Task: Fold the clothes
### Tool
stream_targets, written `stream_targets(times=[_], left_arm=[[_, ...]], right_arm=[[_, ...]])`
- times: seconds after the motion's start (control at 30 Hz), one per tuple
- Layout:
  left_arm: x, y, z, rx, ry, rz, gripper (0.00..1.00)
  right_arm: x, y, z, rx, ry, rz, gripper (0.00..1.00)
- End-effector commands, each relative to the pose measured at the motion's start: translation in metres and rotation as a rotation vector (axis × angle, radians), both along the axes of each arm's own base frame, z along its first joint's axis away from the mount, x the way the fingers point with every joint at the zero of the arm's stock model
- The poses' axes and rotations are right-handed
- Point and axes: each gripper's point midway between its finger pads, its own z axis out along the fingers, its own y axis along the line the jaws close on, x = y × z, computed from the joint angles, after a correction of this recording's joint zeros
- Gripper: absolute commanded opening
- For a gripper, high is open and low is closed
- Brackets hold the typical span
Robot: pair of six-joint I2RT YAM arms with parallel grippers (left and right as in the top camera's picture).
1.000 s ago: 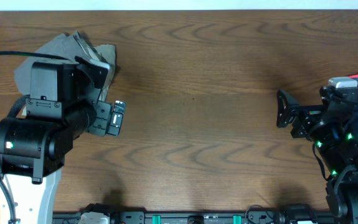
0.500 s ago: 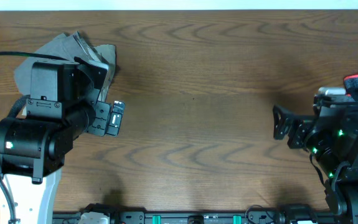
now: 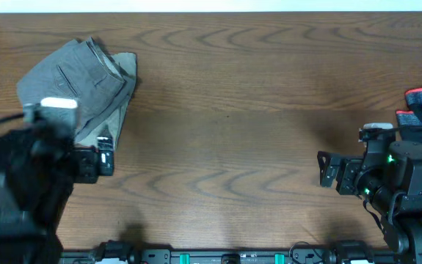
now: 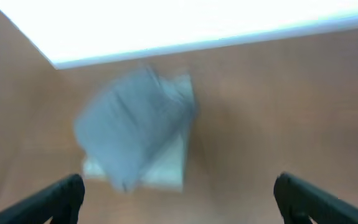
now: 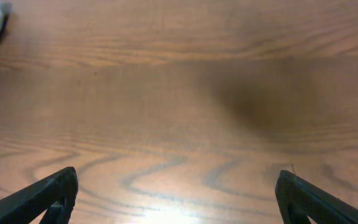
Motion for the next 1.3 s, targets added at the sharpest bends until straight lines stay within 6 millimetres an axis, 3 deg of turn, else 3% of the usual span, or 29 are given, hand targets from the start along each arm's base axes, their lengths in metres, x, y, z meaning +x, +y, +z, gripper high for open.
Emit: stream_targets(times=[0.0, 0.1, 0.27, 0.5, 0.7, 0.97, 1.27], left_arm=[[0.010, -0.004, -0.015, -0.009, -0.090, -0.038, 0.98], [0.018, -0.015, -0.031, -0.032, -0.190, -0.098, 0.98], [0.023, -0.031, -0.085, -0.082, -0.258, -0.178, 0.98], [0.023, -0.031, -0.164, -0.143, -0.308, -0.153, 0.98], [0.018, -0.031, -0.211, -0.142, -0.341, -0.155, 0.98], [0.017, -0.031, -0.238, -0.139, -0.363, -0.157, 0.98], [0.020, -0.031, -0.236, -0.133, -0.398, -0.158, 0.98]], right_arm=[[0.000, -0.003, 0.002, -0.006, -0.004, -0.014, 0.99], [0.000, -0.003, 0.002, -0.006, -0.004, -0.014, 0.99], [0.000, -0.003, 0.002, -0.006, -0.004, -0.013, 0.99], [0.000, -0.003, 0.002, -0.006, -0.004, -0.014, 0.99], [0.000, -0.003, 0.002, -0.006, -0.004, -0.014, 0.99], [0.000, -0.003, 0.002, -0.006, -0.004, -0.014, 0.99], [0.000, -0.003, 0.002, -0.006, -0.004, -0.014, 0.99]])
